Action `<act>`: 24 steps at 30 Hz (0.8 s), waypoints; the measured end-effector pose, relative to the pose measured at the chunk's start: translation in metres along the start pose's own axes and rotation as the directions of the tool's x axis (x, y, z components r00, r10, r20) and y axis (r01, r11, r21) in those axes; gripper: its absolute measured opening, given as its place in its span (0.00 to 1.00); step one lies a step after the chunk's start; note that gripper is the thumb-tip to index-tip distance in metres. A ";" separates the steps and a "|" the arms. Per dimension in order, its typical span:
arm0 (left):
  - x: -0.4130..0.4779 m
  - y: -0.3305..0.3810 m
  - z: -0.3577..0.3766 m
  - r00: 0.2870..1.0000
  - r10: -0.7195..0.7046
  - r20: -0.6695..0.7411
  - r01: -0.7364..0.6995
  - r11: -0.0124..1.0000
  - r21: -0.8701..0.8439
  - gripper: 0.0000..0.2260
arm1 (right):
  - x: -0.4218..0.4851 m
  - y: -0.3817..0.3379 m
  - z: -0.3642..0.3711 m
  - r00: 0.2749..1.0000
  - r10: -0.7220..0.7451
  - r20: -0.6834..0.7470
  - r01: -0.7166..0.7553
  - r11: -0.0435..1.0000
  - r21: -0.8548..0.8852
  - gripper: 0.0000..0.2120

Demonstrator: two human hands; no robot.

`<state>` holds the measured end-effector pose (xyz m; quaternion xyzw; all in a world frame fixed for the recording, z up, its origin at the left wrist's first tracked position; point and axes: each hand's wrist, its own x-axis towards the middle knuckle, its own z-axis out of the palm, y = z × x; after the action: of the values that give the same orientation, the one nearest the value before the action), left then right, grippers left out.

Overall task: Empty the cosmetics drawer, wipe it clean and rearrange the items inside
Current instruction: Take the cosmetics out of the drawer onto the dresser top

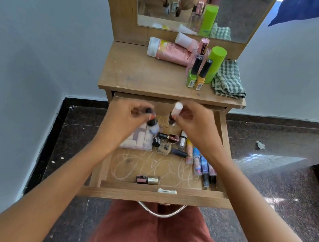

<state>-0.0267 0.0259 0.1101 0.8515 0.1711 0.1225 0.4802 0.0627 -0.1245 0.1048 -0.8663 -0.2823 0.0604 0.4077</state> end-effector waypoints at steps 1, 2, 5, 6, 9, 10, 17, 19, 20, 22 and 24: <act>0.009 0.006 -0.004 0.998 0.023 -0.051 -0.024 0.999 -0.023 0.12 | 0.009 -0.006 -0.001 0.999 -0.010 -0.037 0.011 1.000 0.018 0.09; 0.019 0.011 -0.007 0.994 0.045 -0.103 -0.049 0.998 -0.035 0.12 | 0.019 -0.011 -0.001 0.997 -0.021 -0.069 0.023 0.999 0.033 0.11; 0.051 0.022 -0.013 0.971 0.099 -0.218 -0.103 0.995 -0.008 0.10 | 0.052 -0.019 0.005 0.987 -0.055 -0.153 0.063 0.997 0.050 0.11; 0.062 0.023 -0.014 0.964 0.105 -0.245 -0.109 0.994 -0.002 0.10 | 0.063 -0.020 0.008 0.982 -0.058 -0.179 0.068 0.996 0.051 0.10; 0.096 0.021 -0.013 0.947 0.124 -0.297 -0.119 0.992 0.034 0.10 | 0.091 -0.019 0.020 0.975 -0.050 -0.215 0.063 0.996 0.056 0.09; 0.105 0.019 -0.012 0.944 0.131 -0.303 -0.122 0.991 0.050 0.11 | 0.100 -0.018 0.024 0.976 -0.046 -0.215 0.061 0.996 0.064 0.09; 0.147 0.007 -0.009 0.943 0.160 -0.292 -0.126 0.983 0.132 0.10 | 0.138 -0.017 0.038 0.984 -0.022 -0.178 0.030 0.999 0.044 0.10; 0.154 0.005 -0.009 0.945 0.153 -0.289 -0.116 0.983 0.141 0.10 | 0.144 -0.019 0.040 0.986 -0.033 -0.165 0.041 0.998 0.047 0.10; 0.157 0.004 -0.009 0.945 0.150 -0.291 -0.113 0.984 0.141 0.09 | 0.148 -0.020 0.040 0.987 -0.034 -0.158 0.042 0.998 0.047 0.10; 0.161 0.003 -0.008 0.944 0.145 -0.297 -0.108 0.985 0.138 0.09 | 0.153 -0.022 0.042 0.988 -0.037 -0.149 0.044 0.998 0.047 0.08; 0.164 0.002 -0.008 0.944 0.131 -0.301 -0.096 0.987 0.129 0.09 | 0.155 -0.021 0.043 0.988 -0.039 -0.151 0.047 0.998 0.047 0.09</act>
<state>0.1205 0.0978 0.1231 0.8561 0.2014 0.2718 0.3908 0.1683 -0.0017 0.1115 -0.8515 -0.2680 -0.0068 0.4506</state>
